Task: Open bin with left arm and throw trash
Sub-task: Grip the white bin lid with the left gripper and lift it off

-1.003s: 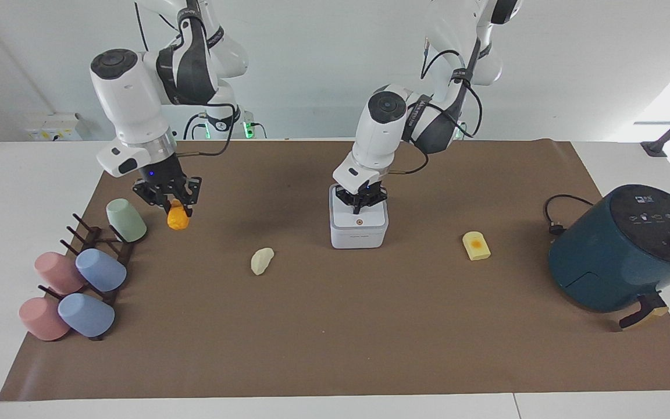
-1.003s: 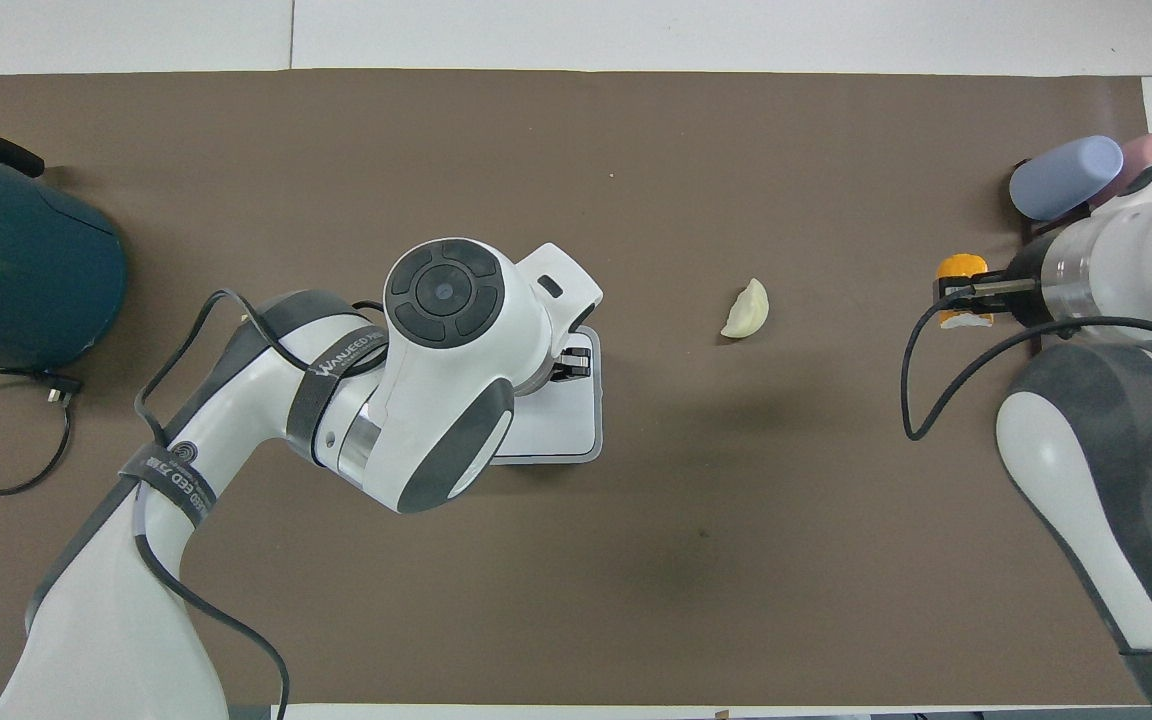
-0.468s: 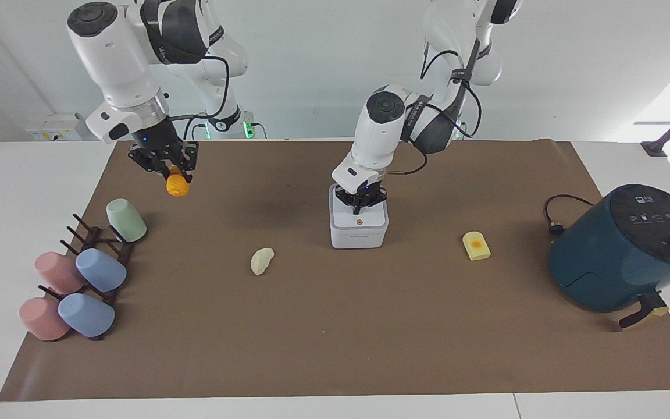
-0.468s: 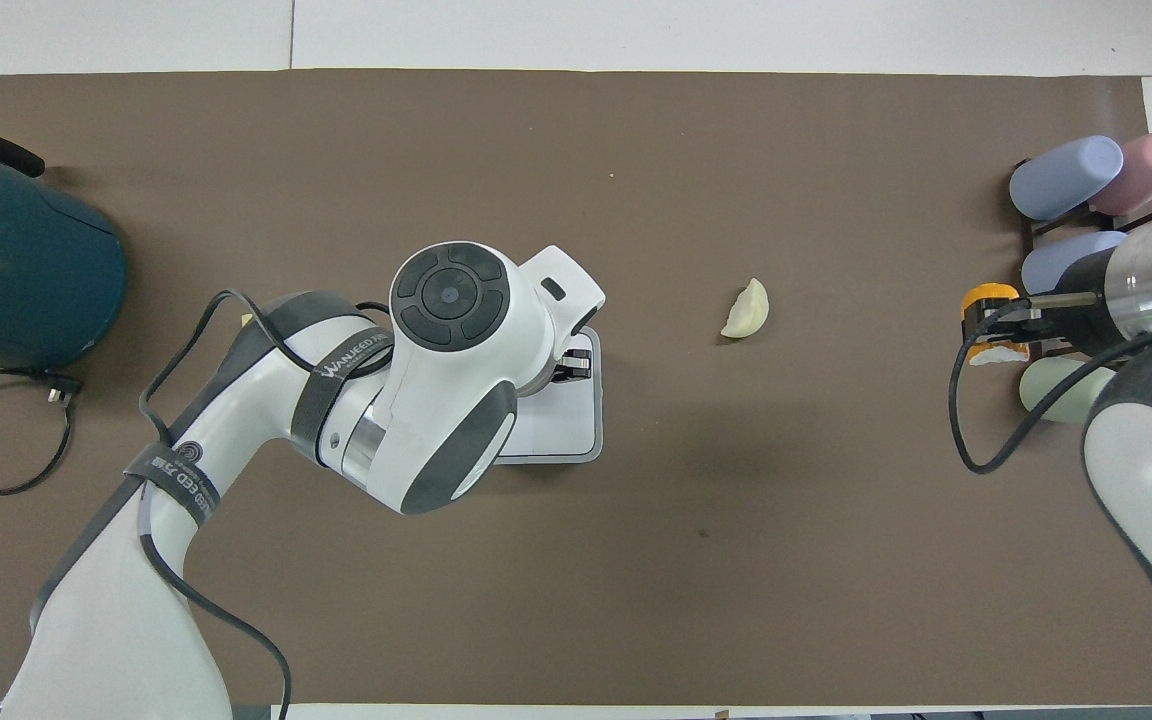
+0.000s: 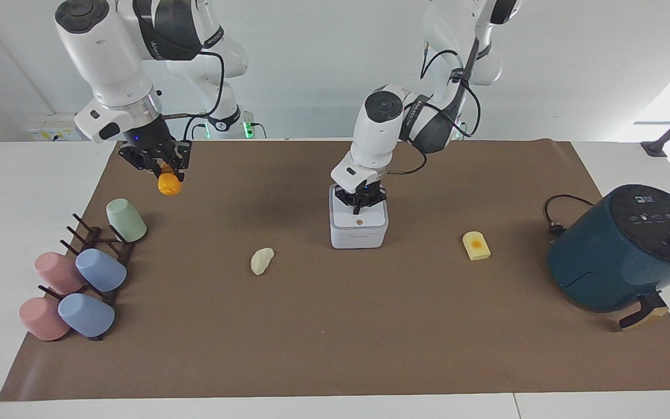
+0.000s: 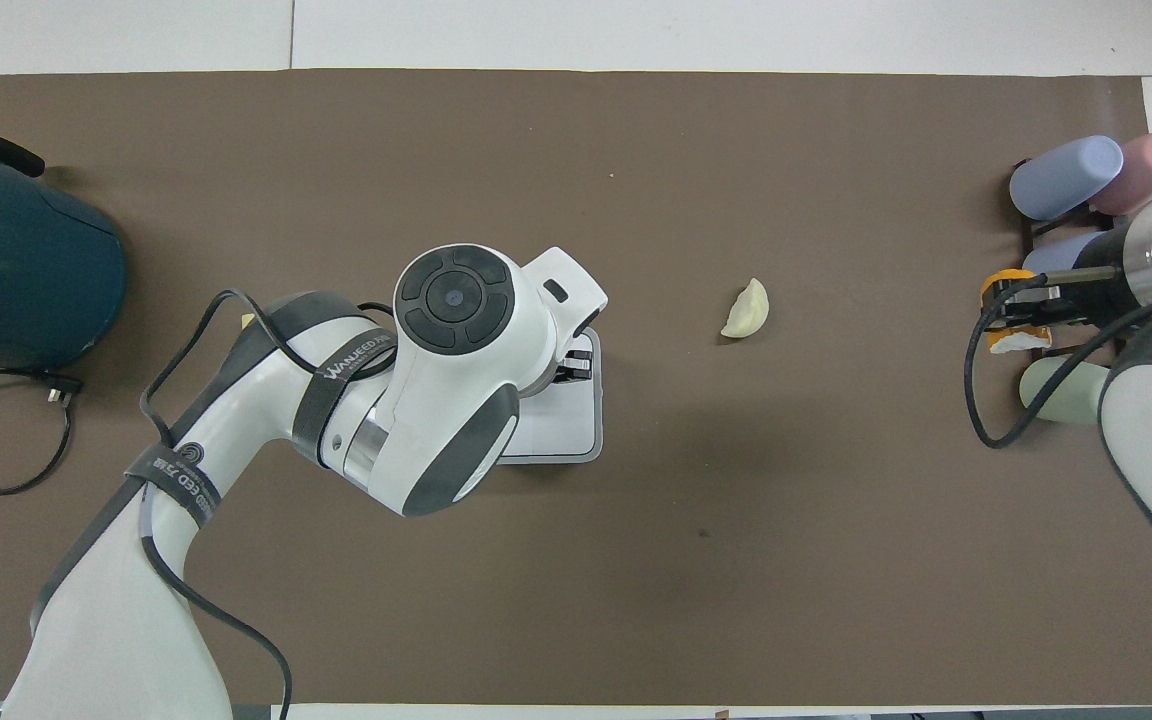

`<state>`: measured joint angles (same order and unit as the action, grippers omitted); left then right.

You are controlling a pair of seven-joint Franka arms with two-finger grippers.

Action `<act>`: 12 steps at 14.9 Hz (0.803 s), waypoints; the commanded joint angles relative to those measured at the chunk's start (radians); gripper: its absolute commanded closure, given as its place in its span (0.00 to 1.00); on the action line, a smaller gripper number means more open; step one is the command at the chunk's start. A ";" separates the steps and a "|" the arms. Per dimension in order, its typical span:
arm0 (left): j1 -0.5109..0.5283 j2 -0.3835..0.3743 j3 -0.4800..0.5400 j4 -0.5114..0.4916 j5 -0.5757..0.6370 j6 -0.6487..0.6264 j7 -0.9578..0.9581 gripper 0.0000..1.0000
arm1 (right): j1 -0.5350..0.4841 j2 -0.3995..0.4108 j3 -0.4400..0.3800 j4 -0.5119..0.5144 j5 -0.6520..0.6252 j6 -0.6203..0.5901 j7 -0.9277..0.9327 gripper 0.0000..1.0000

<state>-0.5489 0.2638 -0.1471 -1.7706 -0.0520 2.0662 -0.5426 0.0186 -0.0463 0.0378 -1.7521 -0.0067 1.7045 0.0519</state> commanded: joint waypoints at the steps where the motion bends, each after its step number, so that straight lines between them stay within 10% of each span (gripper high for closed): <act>1: 0.001 -0.049 0.020 -0.004 0.012 -0.079 0.022 1.00 | -0.005 0.010 0.007 0.020 -0.018 -0.020 0.000 1.00; 12: 0.240 -0.293 0.024 0.079 -0.052 -0.462 0.312 1.00 | 0.036 0.011 0.065 0.005 -0.013 0.027 0.069 1.00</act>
<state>-0.3558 -0.0143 -0.1209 -1.6687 -0.0801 1.6310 -0.3048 0.0254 -0.0445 0.0822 -1.7520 -0.0069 1.7137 0.0619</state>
